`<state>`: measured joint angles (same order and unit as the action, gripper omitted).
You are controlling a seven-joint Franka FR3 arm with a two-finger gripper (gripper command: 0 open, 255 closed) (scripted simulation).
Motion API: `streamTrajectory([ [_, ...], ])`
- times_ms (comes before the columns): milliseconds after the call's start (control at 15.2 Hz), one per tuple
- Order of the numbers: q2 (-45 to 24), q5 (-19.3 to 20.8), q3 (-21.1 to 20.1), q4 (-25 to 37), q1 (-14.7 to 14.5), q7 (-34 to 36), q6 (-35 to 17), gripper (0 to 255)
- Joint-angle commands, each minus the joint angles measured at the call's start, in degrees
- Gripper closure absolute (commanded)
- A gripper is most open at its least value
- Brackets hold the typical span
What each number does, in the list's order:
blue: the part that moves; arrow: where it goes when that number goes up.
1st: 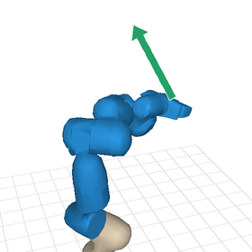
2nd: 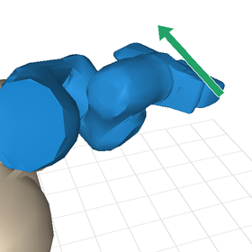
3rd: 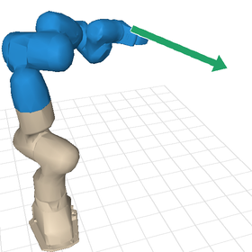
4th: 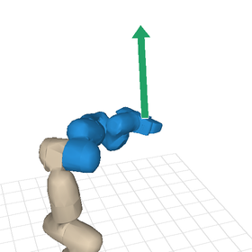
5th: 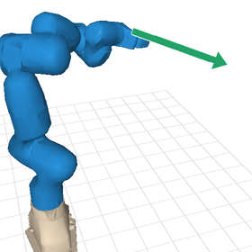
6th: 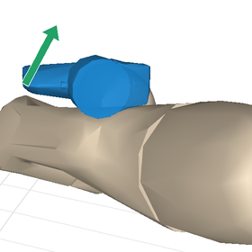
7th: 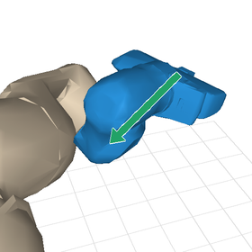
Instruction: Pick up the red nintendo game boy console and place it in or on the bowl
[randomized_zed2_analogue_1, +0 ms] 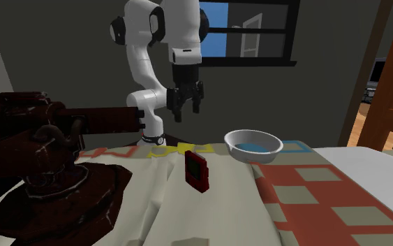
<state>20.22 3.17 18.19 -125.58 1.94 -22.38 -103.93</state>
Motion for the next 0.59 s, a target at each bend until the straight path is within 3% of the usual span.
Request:
streamTrajectory([
  [0, -3.9, -0.7, 1.7, 2.0, 0.1, -2.6, -2.0, 0],
  [528, -19.1, -6.2, 6.6, 12.3, 1.2, -12.6, -6.4, 0],
])
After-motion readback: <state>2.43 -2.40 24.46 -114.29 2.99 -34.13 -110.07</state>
